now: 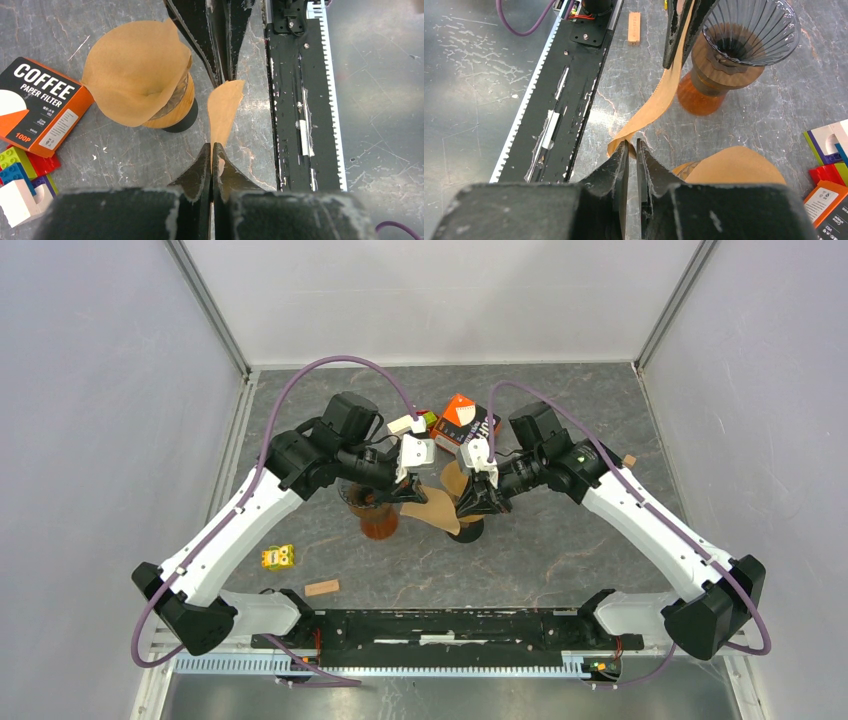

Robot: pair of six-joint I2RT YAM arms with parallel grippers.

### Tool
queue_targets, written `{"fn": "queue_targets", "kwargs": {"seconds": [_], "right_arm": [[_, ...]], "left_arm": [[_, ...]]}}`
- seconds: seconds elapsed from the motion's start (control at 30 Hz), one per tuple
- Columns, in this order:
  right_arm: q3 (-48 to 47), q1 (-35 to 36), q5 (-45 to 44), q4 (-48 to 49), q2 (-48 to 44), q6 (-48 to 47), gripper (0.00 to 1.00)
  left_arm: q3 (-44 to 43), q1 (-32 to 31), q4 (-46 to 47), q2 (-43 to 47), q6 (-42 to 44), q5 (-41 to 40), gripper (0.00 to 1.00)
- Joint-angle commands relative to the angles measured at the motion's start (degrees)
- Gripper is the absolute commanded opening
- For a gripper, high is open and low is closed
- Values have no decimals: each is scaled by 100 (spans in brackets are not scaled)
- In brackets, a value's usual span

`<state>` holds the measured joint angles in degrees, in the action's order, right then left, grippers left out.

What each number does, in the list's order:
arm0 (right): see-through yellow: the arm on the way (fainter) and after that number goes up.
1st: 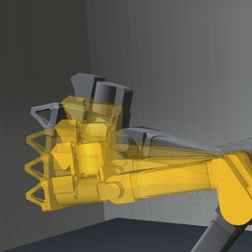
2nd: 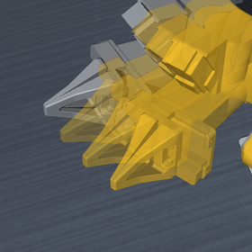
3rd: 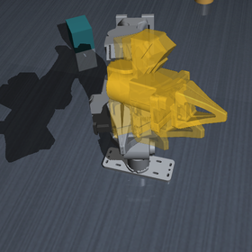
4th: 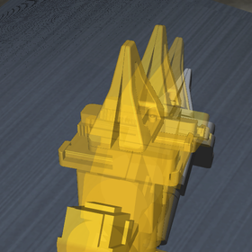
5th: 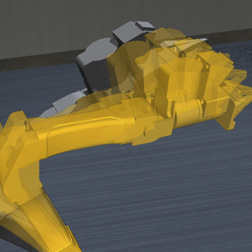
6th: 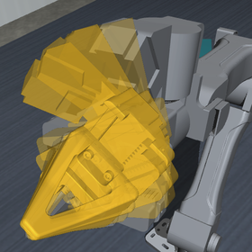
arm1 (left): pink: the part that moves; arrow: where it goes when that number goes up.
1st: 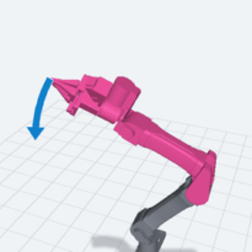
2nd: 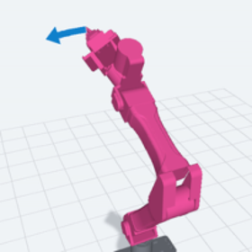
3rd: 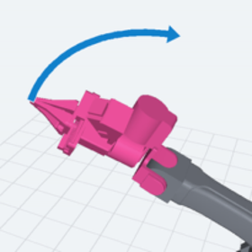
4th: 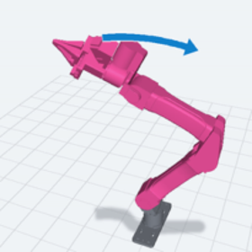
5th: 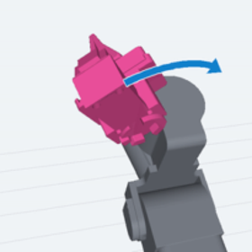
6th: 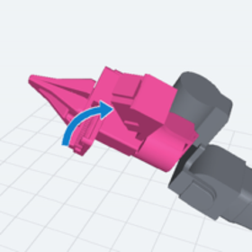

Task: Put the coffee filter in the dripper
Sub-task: Adjust the coffee filter.

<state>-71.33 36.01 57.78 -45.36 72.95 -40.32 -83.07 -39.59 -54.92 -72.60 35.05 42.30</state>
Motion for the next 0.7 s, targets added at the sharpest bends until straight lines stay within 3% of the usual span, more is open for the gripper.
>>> {"fn": "queue_targets", "kwargs": {"seconds": [0.0, 0.33, 0.67], "right_arm": [[-35, 28, 3, 146, -131, 85, 16], [-114, 11, 41, -166, -166, -179, 17], [-13, 10, -95, 292, -112, 288, 16]], "left_arm": [[43, 22, 237, 73, -246, -124, 2], [26, 31, 236, 103, -215, -248, 2], [-8, 28, 291, 77, -337, -216, 2]]}}
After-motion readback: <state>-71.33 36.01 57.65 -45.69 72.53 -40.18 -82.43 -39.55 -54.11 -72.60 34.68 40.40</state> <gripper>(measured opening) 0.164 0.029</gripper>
